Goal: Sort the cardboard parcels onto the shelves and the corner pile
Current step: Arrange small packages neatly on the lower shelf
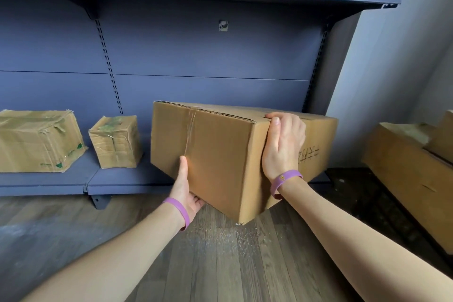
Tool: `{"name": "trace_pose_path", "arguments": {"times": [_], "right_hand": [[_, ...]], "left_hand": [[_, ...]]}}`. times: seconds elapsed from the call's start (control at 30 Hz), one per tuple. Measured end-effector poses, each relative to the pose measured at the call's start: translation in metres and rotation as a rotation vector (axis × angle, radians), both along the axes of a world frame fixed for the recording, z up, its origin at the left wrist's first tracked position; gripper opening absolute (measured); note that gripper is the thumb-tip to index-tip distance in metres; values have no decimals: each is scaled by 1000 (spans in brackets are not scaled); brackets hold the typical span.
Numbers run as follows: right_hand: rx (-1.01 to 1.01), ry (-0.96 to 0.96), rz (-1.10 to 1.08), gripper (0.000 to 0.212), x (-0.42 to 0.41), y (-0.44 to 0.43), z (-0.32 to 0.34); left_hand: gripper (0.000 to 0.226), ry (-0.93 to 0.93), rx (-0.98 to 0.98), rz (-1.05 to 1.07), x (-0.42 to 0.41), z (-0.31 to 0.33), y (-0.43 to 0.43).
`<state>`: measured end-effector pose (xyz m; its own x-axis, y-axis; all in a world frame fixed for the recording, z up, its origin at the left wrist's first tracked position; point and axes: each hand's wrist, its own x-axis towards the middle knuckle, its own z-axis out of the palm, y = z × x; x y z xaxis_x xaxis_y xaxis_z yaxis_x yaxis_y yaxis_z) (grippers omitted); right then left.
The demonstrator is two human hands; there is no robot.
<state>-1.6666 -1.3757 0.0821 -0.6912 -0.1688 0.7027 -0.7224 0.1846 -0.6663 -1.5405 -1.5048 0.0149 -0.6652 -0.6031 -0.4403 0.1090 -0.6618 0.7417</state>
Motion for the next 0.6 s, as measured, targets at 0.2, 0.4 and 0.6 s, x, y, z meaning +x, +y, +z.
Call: {"name": "trace_pose_path", "arguments": {"times": [0.2,0.4,0.6], "right_hand": [[145,51,-190,51,4,-9,-7],[232,85,-260,50,4,-26,-3],[227,95,-265,46,11,-48,-5]], "left_hand": [[64,85,55,-193,-13,7,29],[42,151,30,-228,-8,10,42],[100,187,-81,-235,9,-1,30]]}}
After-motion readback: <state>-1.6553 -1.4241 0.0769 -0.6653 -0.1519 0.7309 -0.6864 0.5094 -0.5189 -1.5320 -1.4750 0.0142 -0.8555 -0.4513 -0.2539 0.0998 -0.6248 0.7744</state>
